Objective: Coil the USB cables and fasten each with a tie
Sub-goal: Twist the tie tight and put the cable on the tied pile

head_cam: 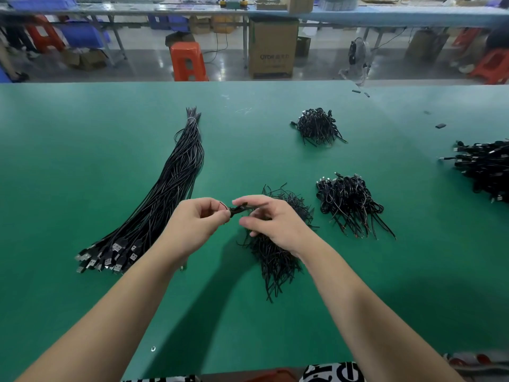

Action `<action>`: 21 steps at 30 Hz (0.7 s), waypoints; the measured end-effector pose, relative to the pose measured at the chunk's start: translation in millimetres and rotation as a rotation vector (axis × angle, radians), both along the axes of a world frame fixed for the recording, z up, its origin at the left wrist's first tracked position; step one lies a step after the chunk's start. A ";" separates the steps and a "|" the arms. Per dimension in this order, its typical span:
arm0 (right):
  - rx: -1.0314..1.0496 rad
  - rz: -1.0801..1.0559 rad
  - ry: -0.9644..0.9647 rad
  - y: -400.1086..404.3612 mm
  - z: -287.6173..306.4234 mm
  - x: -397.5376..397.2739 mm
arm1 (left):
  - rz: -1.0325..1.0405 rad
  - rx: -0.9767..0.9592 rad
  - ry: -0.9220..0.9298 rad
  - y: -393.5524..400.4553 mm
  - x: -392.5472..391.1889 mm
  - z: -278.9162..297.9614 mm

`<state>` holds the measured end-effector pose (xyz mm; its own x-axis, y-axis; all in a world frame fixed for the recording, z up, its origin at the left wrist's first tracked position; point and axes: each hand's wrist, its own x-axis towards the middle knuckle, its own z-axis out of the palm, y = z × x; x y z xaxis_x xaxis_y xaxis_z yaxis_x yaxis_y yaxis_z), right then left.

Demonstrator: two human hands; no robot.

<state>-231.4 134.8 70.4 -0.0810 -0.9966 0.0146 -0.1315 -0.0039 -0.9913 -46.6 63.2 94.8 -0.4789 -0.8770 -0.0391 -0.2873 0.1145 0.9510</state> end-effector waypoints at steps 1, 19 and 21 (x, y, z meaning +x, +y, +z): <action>-0.017 -0.012 0.029 -1.1 -0.2 2.2 | -0.003 0.116 0.064 2.4 -0.9 -1.4; 0.350 -0.039 -0.260 -6.7 10.0 9.0 | -0.149 -1.093 -0.377 22.9 -0.7 -6.6; 0.261 -0.024 -0.246 -5.9 10.5 6.1 | -0.053 -0.788 -0.282 23.1 -3.5 -5.8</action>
